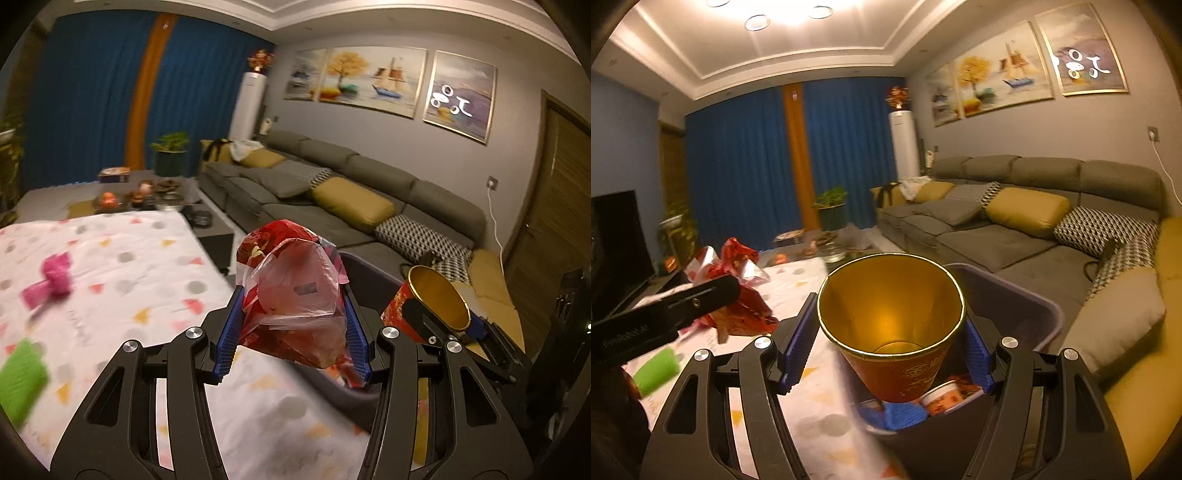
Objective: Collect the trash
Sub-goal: 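Carry the snack bag and red cup over the grey bin and open both tools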
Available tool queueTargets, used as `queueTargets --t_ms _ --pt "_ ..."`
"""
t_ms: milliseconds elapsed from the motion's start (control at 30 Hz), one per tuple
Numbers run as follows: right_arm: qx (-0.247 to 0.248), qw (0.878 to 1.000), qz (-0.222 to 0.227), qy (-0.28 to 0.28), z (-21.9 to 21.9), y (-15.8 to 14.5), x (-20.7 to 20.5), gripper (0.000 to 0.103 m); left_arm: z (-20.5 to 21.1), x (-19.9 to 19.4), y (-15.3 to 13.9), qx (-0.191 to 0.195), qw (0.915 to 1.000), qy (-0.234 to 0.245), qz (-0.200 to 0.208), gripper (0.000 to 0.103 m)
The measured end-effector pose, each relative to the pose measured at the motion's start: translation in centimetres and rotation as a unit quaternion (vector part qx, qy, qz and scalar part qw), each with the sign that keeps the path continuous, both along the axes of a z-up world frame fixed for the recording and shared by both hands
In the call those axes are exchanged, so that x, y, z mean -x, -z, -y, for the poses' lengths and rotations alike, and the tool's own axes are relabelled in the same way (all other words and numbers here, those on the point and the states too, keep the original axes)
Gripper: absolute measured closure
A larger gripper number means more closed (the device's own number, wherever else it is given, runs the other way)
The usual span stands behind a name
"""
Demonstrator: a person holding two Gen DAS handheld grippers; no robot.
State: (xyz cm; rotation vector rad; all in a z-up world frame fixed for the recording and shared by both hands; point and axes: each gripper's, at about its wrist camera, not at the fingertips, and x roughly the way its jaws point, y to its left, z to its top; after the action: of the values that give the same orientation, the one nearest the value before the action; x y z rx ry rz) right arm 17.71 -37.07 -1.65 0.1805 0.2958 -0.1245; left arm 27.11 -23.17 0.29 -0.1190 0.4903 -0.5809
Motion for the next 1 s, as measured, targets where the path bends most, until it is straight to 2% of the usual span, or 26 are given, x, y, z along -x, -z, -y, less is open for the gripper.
queueTargets --t_ms 200,633,867,1000 --pt "-0.008 1.0 -0.006 0.017 1.9 1.2 -0.8 0.035 3.9 -2.9 1.8 -0.005 0.9993 0.034 -0.015 0.054" --pt "-0.023 0.999 -0.035 0.034 4.7 3.4 -2.9 0.035 7.0 -7.2 5.7 -0.004 0.9944 0.08 -0.069 0.052" --pt "-0.028 0.998 -0.044 0.034 4.9 3.9 -3.5 0.033 6.8 -8.1 6.8 0.002 0.9923 0.081 -0.094 0.039" --pt "-0.034 0.998 -0.049 0.036 5.4 4.0 -3.9 0.033 6.0 -8.5 7.2 0.005 0.9918 0.073 -0.105 0.027"
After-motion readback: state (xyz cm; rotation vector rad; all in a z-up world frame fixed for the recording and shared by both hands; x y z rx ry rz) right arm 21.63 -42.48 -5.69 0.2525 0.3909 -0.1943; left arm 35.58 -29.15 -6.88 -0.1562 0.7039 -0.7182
